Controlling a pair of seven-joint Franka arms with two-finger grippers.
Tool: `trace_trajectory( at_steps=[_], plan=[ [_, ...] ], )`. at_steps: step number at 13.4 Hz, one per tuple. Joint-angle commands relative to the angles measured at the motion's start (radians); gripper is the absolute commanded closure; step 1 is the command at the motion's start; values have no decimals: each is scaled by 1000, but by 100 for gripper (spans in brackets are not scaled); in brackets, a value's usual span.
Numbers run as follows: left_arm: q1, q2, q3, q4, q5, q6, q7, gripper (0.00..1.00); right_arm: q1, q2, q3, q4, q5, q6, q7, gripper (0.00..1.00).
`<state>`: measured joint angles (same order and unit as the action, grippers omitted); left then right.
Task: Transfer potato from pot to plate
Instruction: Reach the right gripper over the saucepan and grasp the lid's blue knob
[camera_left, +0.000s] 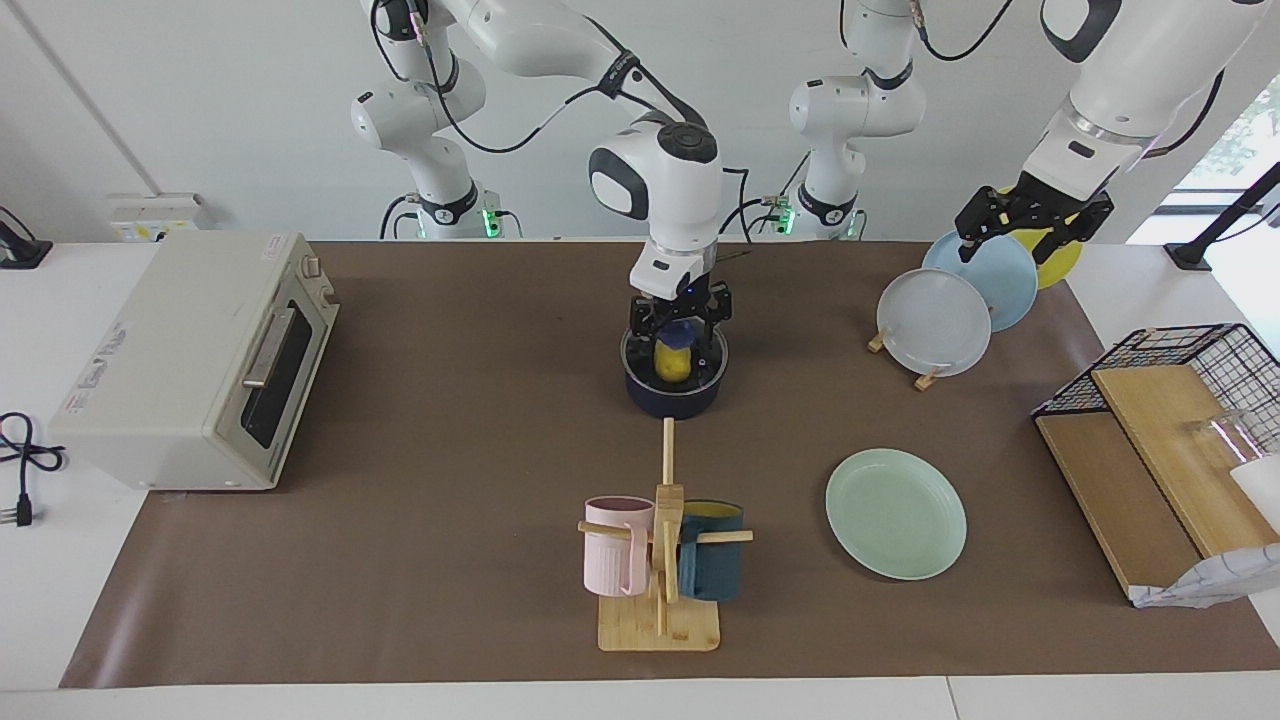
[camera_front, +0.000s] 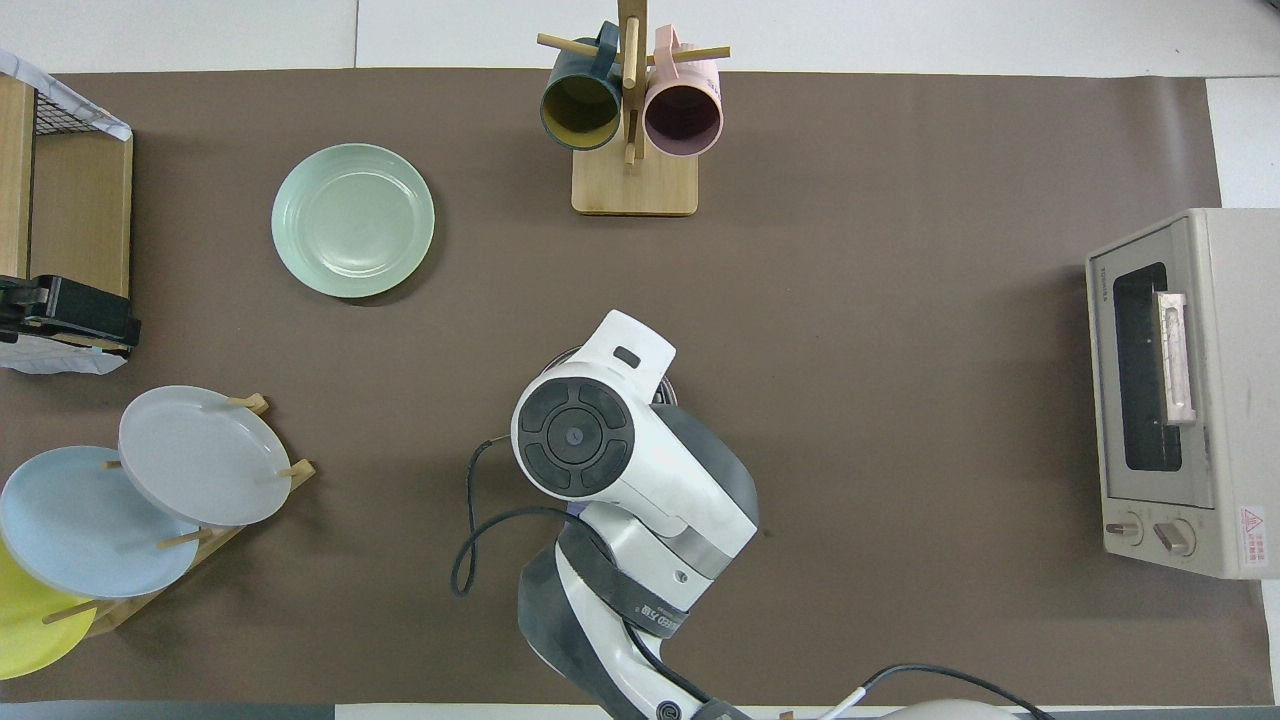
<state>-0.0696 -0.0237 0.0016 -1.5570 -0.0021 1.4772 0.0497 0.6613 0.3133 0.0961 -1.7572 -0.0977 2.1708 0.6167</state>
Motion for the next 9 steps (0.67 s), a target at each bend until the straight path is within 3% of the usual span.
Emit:
trace_trajectory(
  at_steps=[1,3,7,9],
  plan=[
    [13,-28,-9,-32,17,12,4,0,-9,-25,4,-34,-13,21,-20,27],
    [13,-28,-9,-32,17,12,4,0,-8,-25,4,-33,-13,17,-22,46],
    [13,-28,-9,-32,17,12,4,0,-14,-23,4,5,-13,-8,-29,57],
    [13,-28,-9,-32,17,12,4,0,-34,-23,2,56,-13,-72,-76,57]
  ],
)
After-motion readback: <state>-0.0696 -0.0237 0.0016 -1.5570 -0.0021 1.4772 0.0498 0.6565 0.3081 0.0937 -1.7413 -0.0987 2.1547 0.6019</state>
